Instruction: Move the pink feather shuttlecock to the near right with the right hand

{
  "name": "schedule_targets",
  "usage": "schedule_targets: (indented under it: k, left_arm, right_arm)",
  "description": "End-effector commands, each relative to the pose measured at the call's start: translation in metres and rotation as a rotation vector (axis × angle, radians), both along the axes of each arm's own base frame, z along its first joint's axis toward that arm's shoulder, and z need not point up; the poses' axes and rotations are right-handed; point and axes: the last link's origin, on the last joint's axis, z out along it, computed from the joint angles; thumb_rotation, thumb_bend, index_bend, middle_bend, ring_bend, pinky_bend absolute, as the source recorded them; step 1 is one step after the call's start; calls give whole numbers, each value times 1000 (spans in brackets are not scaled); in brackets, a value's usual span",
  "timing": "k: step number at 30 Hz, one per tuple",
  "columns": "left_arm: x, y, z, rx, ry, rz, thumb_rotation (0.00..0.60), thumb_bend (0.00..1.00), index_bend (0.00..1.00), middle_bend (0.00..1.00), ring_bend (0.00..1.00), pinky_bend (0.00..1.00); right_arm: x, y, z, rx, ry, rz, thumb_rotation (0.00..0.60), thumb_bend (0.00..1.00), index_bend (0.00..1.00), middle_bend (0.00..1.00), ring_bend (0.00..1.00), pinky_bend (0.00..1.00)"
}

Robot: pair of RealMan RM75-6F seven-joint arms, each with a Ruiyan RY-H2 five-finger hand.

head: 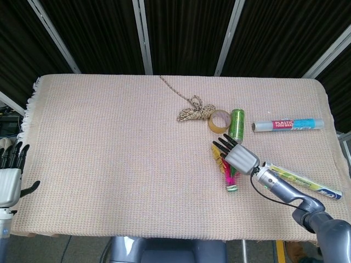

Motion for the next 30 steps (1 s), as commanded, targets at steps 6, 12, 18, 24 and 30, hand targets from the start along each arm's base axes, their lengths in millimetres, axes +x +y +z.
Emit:
schedule_targets:
  k: [6, 12, 18, 24, 30]
  left_arm:
    - [-2, 2, 0, -8, -5, 5, 600, 153, 0, 0, 0, 0]
    - [-1, 2, 2, -22, -26, -2, 600, 152, 0, 0, 0, 0]
    - [0, 1, 5, -42, -49, -20, 600, 152, 0, 0, 0, 0]
    - [1, 0, 6, -70, -68, -40, 600, 152, 0, 0, 0, 0]
    - [2, -2, 4, -106, -74, -57, 600, 152, 0, 0, 0, 0]
  right_arm:
    - [2, 3, -3, -7, -46, 16, 600, 256, 753, 231, 27, 55]
    - [-2, 19, 17, -86, -100, 74, 600, 265, 783, 274, 66, 80]
    - [-6, 58, 50, -225, -188, 128, 600, 265, 783, 282, 76, 83]
    - [-9, 110, 76, -367, -214, 155, 600, 264, 780, 285, 76, 83]
    - [-10, 140, 88, -528, -307, 171, 600, 255, 720, 277, 72, 83]
